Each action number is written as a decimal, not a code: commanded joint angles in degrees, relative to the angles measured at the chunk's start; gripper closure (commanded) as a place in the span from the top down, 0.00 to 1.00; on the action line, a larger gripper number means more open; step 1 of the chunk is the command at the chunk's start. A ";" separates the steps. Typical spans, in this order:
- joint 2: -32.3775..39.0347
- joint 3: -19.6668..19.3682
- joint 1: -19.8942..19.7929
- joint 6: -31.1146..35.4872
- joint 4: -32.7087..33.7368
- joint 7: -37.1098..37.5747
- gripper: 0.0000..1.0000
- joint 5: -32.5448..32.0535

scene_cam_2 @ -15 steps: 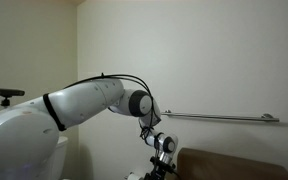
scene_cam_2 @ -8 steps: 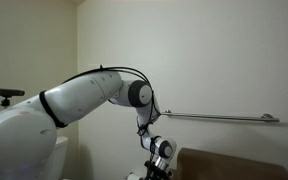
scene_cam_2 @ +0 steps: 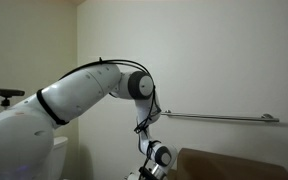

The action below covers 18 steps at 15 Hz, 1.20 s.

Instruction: Wipe the couch with the cloth

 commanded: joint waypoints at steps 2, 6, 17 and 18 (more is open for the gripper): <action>1.92 0.01 -0.11 2.57 2.62 -2.12 0.05 0.47; 3.23 0.18 2.01 0.77 9.60 -0.90 0.05 -0.81; 12.19 -0.95 5.95 -3.91 37.11 4.72 0.05 -1.08; 13.27 -0.85 5.62 -5.25 38.61 4.35 0.05 -1.02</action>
